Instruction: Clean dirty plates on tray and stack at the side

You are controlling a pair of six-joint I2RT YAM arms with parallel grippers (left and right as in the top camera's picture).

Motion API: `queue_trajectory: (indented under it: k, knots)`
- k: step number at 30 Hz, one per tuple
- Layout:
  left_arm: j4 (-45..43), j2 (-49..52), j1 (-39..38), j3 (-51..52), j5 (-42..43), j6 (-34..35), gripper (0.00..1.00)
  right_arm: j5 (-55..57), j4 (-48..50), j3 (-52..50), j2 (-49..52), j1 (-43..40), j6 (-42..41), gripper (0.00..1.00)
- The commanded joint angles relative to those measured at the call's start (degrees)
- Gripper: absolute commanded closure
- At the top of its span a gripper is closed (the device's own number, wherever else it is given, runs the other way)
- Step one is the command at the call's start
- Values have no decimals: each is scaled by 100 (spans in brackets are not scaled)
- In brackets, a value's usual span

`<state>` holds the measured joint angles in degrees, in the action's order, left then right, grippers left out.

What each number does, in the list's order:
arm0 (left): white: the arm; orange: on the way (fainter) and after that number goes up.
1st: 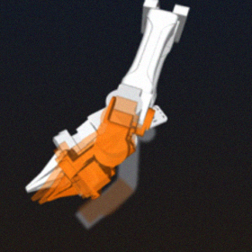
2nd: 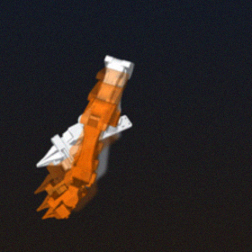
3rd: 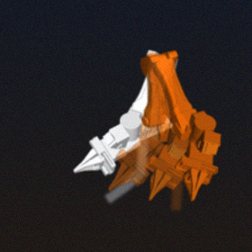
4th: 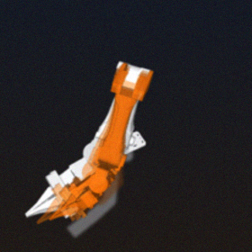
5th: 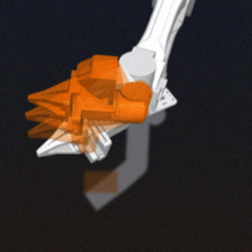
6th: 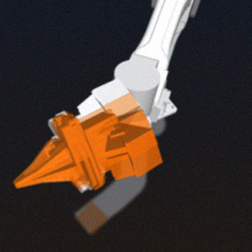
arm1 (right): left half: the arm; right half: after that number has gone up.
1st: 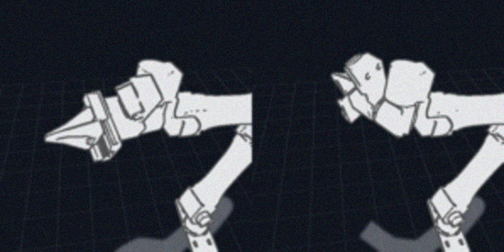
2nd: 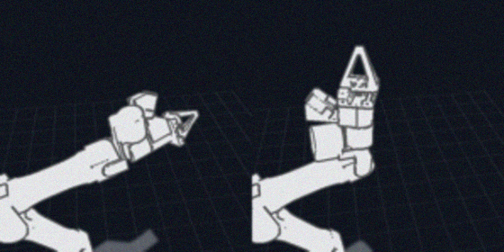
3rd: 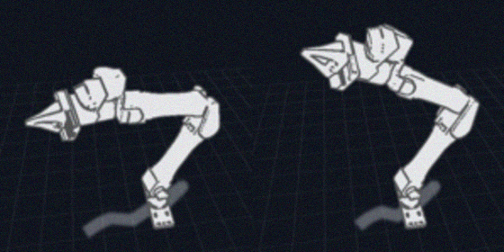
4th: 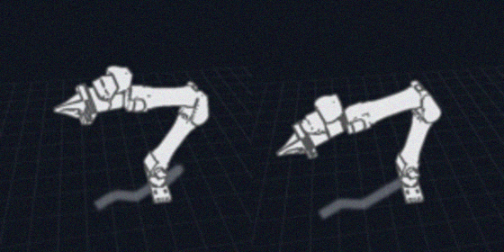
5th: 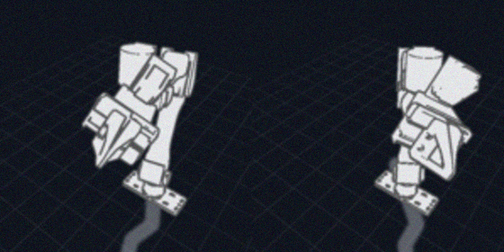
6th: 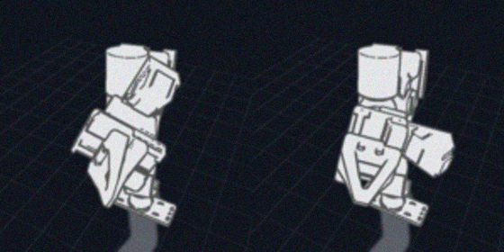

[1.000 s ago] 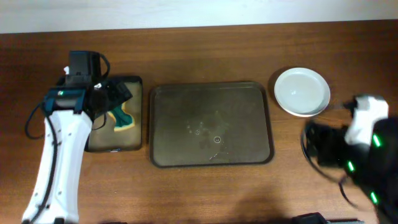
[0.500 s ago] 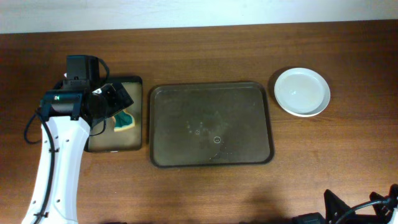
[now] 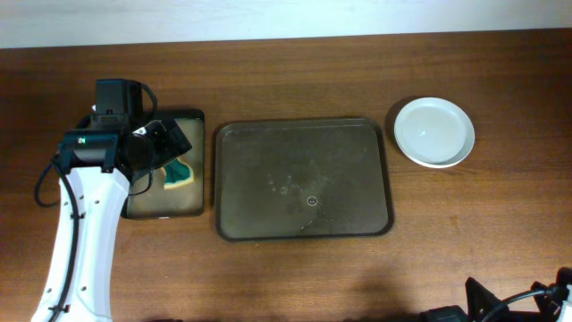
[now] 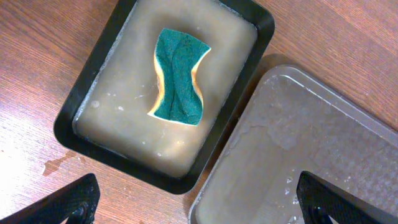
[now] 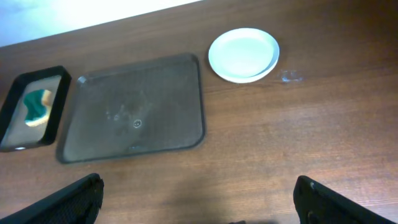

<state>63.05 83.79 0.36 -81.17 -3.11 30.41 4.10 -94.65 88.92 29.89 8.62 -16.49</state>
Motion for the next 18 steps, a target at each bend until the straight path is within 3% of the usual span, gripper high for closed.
queue_trajectory:
  k: [1,6,14,18]
  knots:
    - [7,-24,17,-44,57,-52,1,400,297,-149,-223,-166,85,1]
    - [7,-24,17,-44,57,-52,1,356,1488,-1307,-894,-446,527,2]
    - [7,-24,17,-44,57,-52,1,-588,4428,-4868,-2304,-848,920,2]
    - [7,-24,20,-44,57,-52,1,-872,5779,-6142,-2905,-907,920,2]
